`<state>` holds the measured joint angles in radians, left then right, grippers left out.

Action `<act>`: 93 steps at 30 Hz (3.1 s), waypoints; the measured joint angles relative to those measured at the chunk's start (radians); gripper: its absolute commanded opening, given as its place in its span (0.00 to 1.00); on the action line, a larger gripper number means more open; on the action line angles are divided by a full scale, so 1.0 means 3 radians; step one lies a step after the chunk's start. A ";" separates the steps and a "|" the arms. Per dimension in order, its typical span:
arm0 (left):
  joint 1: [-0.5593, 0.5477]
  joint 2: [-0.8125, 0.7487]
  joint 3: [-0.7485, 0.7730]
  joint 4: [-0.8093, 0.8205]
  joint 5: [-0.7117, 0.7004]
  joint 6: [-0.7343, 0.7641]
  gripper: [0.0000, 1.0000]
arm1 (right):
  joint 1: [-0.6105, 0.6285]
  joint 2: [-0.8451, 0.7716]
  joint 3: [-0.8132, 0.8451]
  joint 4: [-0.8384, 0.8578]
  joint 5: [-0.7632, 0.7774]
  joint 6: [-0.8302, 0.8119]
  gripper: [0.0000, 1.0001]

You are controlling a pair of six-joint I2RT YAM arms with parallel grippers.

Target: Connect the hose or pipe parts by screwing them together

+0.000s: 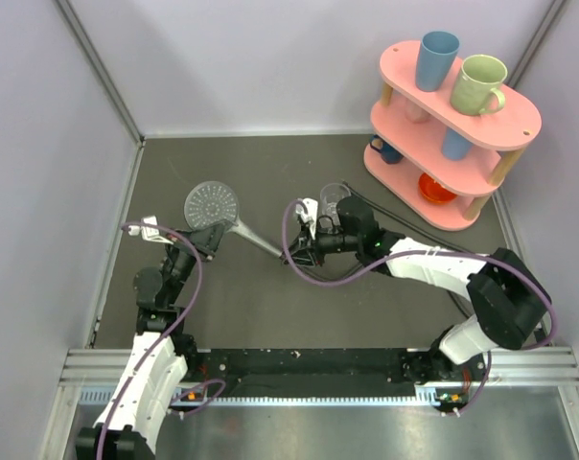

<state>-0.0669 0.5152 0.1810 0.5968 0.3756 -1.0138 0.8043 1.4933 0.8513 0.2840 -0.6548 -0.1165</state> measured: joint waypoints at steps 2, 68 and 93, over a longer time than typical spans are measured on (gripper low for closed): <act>0.0004 0.0001 -0.0001 0.0174 0.0102 0.0037 0.00 | -0.0093 0.0008 0.0000 0.0094 -0.0281 0.0182 0.00; -0.0029 -0.0375 0.0029 -0.1034 -0.0451 -0.0406 0.00 | 0.0627 -0.0366 -0.0188 -0.0128 0.1713 -0.0413 0.00; -0.0011 -0.0113 -0.0338 0.0698 -0.0018 -0.0384 0.00 | -0.0289 0.0234 -0.0524 0.1989 -0.0726 0.2116 0.40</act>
<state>-0.0704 0.4812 0.0795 0.8062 0.3702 -1.1290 0.7177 1.5635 0.6941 0.8806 -0.8726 0.5182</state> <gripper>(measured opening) 0.322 0.320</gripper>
